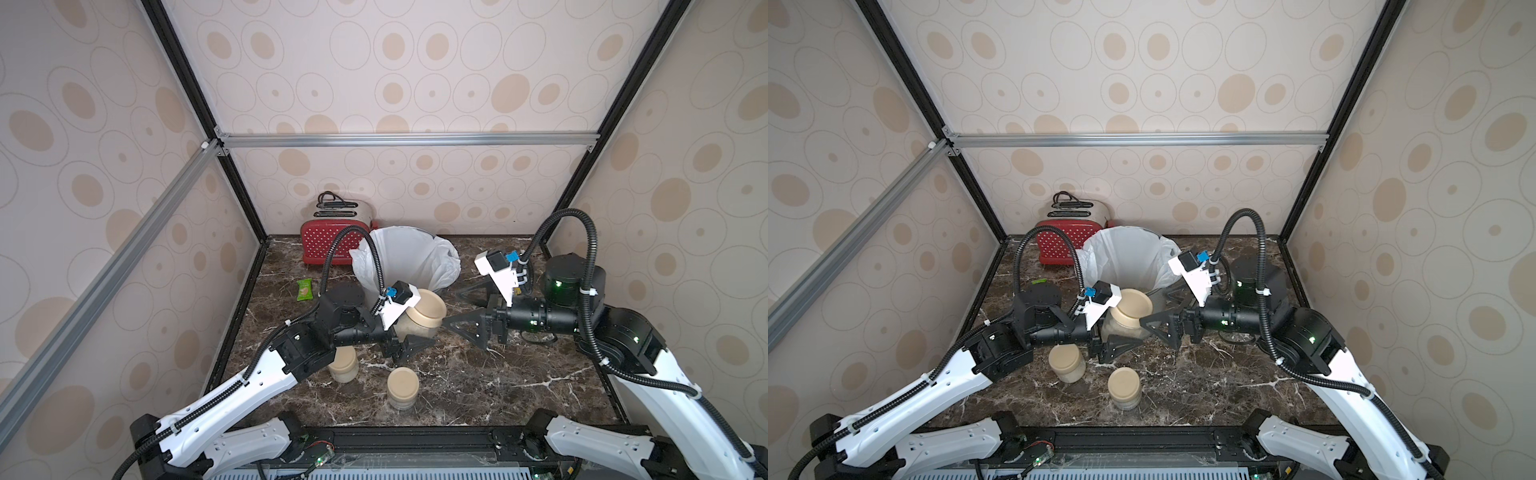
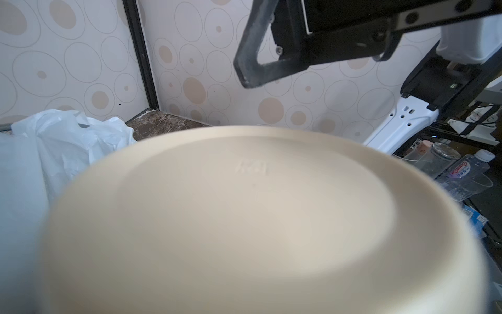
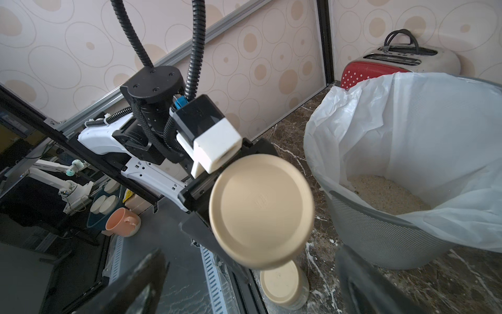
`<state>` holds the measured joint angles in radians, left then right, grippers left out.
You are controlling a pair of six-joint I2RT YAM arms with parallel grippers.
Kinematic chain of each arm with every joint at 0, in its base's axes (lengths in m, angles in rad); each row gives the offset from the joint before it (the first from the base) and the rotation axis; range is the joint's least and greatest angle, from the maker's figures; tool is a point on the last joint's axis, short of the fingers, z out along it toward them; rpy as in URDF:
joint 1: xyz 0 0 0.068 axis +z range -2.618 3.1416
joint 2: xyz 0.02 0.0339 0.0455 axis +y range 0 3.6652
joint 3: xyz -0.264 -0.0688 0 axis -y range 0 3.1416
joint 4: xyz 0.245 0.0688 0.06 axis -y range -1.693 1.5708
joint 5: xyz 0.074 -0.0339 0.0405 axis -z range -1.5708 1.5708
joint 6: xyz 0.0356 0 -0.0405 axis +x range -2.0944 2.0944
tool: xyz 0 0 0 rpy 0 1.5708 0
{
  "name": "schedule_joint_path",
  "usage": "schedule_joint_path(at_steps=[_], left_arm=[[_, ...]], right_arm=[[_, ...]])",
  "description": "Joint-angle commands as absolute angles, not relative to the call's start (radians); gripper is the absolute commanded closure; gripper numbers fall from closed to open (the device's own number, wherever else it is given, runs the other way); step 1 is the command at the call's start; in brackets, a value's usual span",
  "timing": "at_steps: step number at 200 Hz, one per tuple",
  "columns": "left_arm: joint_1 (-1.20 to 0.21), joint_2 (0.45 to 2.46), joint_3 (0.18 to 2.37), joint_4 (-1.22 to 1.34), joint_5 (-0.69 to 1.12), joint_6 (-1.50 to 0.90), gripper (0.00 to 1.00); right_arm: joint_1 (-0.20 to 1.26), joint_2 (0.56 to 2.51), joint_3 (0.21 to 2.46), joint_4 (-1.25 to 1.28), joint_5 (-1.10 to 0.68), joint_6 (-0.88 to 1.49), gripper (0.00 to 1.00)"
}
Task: Empty moldy rice from jars
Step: Unscrew the lid from the jar.
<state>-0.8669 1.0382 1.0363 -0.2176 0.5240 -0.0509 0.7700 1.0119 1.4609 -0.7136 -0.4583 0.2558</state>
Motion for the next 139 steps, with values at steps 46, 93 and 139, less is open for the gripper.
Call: schedule_joint_path(at_steps=[46, 93, 139], left_arm=[[-0.876, 1.063, 1.106, -0.161, 0.538, -0.002, 0.69], [-0.877, 1.056, 1.094, -0.161, 0.536, 0.006, 0.69], [-0.876, 1.064, 1.102, -0.169, 0.529, 0.03, 0.69]], right_arm=[[0.907, 1.122, 1.494, -0.7, -0.203, 0.288, 0.0], [0.948, 1.154, 1.511, -0.714, -0.081, 0.283, 0.0], [0.95, 1.147, 1.502, -0.731, -0.008, 0.286, 0.0]])
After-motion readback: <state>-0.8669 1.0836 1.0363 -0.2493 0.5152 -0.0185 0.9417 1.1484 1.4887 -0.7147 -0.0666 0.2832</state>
